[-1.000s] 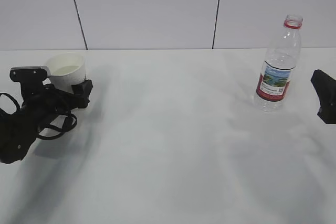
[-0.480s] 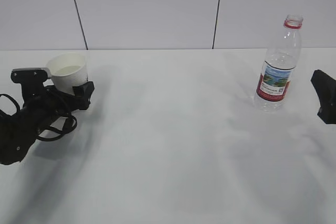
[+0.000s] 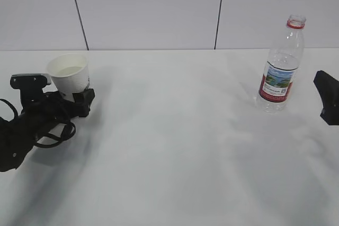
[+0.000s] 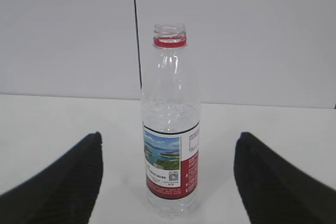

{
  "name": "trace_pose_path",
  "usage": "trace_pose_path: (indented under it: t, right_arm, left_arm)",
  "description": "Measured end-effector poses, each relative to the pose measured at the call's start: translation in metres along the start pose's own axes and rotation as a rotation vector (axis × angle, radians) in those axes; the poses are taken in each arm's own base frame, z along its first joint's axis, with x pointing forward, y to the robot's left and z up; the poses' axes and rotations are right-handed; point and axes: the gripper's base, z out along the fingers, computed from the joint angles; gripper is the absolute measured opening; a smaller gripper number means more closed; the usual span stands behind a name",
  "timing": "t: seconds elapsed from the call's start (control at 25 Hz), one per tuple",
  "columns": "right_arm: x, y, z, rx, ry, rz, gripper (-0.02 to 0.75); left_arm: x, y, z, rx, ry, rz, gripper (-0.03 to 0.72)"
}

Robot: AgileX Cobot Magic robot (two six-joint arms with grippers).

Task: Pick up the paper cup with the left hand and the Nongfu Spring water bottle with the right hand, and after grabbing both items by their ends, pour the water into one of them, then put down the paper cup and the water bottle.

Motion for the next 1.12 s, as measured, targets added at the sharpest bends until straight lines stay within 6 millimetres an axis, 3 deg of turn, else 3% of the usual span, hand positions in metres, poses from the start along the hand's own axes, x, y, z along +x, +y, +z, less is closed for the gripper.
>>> trace_pose_path:
  t: [0.36, 0.88, 1.12]
  right_arm:
    - [0.000, 0.000, 0.000, 0.000, 0.000, 0.000, 0.585]
    - [0.000, 0.000, 0.000, 0.000, 0.001, 0.000, 0.586]
    - [0.000, 0.000, 0.000, 0.000, 0.001, 0.000, 0.586]
  left_arm:
    - [-0.006, -0.002, -0.004, 0.007, -0.006, 0.002, 0.677]
    - [-0.012, -0.007, -0.035, 0.007, 0.029, -0.002, 0.648]
    - [-0.010, -0.019, -0.045, 0.038, 0.054, 0.007, 0.624]
